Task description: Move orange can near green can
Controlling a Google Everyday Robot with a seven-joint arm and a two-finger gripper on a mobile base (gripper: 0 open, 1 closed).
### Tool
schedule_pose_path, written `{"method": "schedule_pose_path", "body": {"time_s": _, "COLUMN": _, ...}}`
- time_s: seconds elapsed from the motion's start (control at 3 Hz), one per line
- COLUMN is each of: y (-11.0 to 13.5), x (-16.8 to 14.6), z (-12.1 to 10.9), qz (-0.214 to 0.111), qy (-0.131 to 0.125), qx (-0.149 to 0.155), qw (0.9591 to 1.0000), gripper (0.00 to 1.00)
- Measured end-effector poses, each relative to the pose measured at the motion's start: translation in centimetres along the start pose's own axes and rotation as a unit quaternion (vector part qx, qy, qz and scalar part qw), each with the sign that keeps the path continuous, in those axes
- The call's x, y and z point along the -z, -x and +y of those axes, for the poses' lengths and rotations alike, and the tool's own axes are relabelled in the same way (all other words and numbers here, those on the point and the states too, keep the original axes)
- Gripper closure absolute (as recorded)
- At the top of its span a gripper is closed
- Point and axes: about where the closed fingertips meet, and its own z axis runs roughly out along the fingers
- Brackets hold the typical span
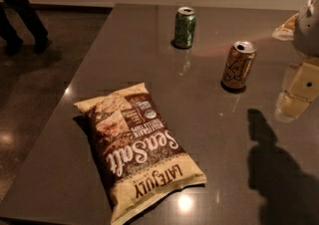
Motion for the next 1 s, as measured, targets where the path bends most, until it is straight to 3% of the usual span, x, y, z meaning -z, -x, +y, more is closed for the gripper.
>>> {"method": "schedule_pose_path", "body": {"time_s": 0.33, "y": 0.0, "x": 0.0, "z": 0.0, "qz": 0.0, "qy": 0.0, "qx": 0.0, "qw": 1.0, "gripper": 0.0}}
{"method": "schedule_pose_path", "body": {"time_s": 0.67, "y": -0.6, "x": -0.2, "z": -1.0, "qz": 0.009, "qy": -0.007, "qx": -0.04, "qw": 0.9991, "gripper": 0.0}}
{"method": "schedule_pose_path", "body": {"time_s": 1.0, "y": -2.7, "x": -0.6, "z": -4.0, "qz": -0.002, "qy": -0.036, "qx": -0.133, "qw": 0.9905, "gripper": 0.0}}
